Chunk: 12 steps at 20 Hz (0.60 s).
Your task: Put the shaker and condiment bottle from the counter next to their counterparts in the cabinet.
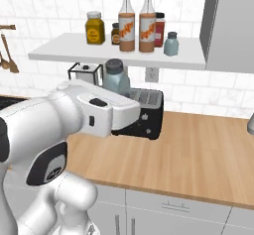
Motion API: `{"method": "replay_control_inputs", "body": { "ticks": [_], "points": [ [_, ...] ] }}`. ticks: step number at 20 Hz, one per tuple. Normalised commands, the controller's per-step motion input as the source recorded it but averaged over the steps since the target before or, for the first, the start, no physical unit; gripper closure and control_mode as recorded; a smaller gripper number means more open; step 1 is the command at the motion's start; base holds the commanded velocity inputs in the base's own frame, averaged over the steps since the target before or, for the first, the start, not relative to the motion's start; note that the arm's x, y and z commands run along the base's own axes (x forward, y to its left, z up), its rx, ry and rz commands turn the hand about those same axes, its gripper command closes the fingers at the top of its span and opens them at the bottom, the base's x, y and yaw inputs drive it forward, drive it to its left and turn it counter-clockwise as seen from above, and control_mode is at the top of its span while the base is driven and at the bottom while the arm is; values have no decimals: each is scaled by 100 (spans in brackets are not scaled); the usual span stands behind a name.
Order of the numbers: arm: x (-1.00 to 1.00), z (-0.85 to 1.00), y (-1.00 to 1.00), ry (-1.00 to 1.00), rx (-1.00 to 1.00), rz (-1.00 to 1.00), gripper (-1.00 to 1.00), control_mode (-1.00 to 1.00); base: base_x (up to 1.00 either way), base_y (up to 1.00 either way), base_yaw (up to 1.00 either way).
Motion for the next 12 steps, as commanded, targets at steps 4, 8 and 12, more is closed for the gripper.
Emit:
{"method": "replay_control_inputs", "body": {
  "ticks": [4, 8, 12],
  "points": [
    [0, 71, 40, 9, -2, -5, 100, -100, 0, 0, 0],
    [0, 75, 3, 26, 0, -7, 100, -100, 0, 0, 0],
    [1, -3, 17, 32, -8, -1, 100, -100, 0, 0, 0]
  ]
}}
